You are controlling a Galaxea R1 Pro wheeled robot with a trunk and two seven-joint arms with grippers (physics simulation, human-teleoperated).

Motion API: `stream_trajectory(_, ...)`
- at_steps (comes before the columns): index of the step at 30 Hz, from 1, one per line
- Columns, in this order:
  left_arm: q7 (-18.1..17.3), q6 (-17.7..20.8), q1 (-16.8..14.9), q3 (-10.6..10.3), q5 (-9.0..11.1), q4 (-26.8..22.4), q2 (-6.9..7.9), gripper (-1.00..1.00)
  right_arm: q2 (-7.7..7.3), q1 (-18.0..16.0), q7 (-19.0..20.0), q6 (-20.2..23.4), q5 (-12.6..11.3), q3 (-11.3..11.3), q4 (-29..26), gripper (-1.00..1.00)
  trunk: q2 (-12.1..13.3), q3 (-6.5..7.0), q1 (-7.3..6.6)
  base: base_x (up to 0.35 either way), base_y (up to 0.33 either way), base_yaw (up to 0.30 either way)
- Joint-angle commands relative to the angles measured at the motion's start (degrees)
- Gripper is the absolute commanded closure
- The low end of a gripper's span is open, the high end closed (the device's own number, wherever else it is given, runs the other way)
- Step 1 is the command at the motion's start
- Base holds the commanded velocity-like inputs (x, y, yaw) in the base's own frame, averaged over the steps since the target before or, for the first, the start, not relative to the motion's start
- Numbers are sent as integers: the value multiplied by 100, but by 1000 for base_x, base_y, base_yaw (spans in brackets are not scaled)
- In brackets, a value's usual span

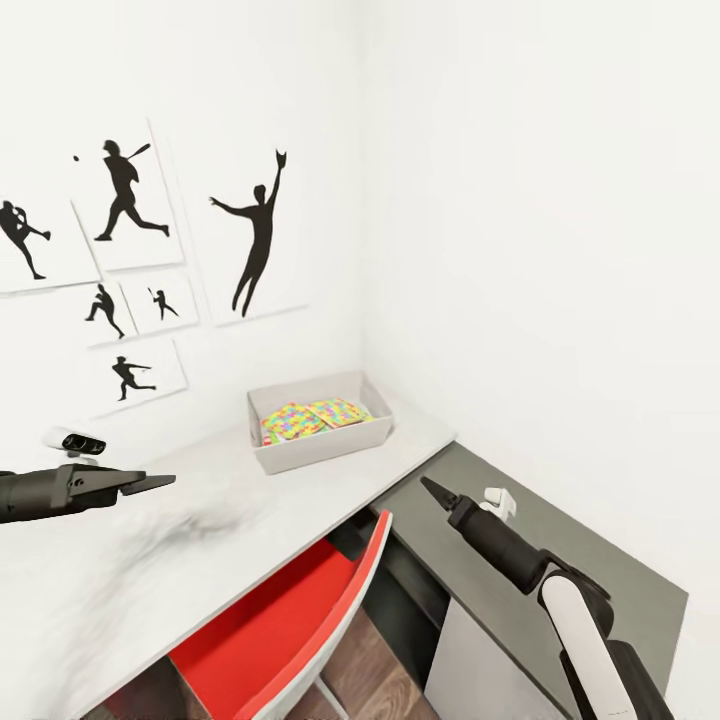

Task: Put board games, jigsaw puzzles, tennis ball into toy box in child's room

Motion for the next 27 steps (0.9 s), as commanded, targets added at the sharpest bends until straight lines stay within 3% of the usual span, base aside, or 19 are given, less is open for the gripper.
stream_trajectory(1, -19, 61, -5, -5, 1, -1, 2, -100, 0, -5, 11, 34, -13, -8, -5, -100, -12, -4, 3, -51, 12, 0)
stream_trajectory(15, -19, 61, -5, -1, -1, 5, 9, -100, -7, -5, 47, 34, -13, -25, -34, -100, -12, 120, 3, -41, 8, 0)
stream_trajectory(27, -19, 61, -5, -1, 1, 4, 3, -100, 2, -5, 41, 20, -16, -23, -32, -100, -12, 136, 3, -106, 32, 0)
